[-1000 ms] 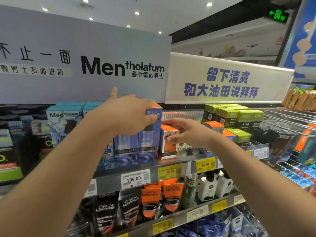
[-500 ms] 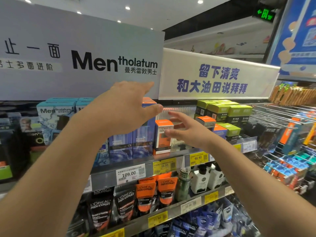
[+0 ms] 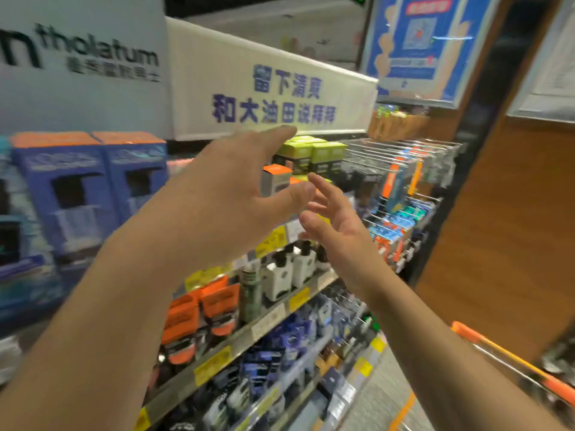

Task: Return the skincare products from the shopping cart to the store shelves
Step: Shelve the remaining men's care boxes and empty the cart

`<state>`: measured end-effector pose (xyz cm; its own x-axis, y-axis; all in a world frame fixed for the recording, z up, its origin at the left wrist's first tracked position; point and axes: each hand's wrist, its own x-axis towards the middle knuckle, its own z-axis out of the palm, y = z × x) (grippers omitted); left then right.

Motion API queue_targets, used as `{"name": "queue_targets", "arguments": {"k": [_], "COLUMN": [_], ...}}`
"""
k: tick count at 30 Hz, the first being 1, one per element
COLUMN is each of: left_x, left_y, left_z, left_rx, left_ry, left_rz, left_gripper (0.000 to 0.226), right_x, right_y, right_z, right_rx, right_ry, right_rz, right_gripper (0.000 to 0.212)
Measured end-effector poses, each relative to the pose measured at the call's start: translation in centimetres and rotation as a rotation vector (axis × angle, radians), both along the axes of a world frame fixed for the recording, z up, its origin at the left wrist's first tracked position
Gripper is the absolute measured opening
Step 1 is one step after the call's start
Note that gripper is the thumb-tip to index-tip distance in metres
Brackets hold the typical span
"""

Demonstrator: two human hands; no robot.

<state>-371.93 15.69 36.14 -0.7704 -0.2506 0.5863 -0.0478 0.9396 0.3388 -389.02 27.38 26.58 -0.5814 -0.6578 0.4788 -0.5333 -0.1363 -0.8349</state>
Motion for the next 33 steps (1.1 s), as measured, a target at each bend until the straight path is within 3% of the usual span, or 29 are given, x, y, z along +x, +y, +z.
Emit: {"name": "queue_targets", "arguments": {"k": [6,11,19,24,28,33], "left_x": [-5.7,-9.6,-12.4,-11.9,-9.5,-5.4], "left_y": [6.8,14.6,26.3,30.8,31.1,32.5], "left_z": [-4.4,-9.1,-18.8,-27.6,-33.6,-38.7], "left_rx": [0.121,0.127,0.202,0.052,-0.086,-0.069], "left_ry": [-0.082,-0.299,-0.603,-0.848,-1.041,-1.138], "left_rz": [-0.31,-0.499,-0.625,-0.573,-0.498,-0.426], "left_gripper": [0.072,0.061,0.058,0.07,0.083,0.106], "right_x": [0.4,1.3,4.7,8.8,11.9,16.5], "right_y": [10.5,20.0,33.4,40.3,44.2,45.9], "right_z": [-3.5,-7.7,-16.0,-22.1,-26.2,-30.4], "right_rx": [0.044,0.011,0.059,0.199,0.539,1.203], "right_ry": [-0.074,-0.238,-0.378,-0.558,-0.631,-0.575], "right_rz": [-0.19,-0.374,-0.572,-0.706,-0.834,-0.707], "right_gripper": [0.054,0.047,0.051,0.046,0.067,0.096]}}
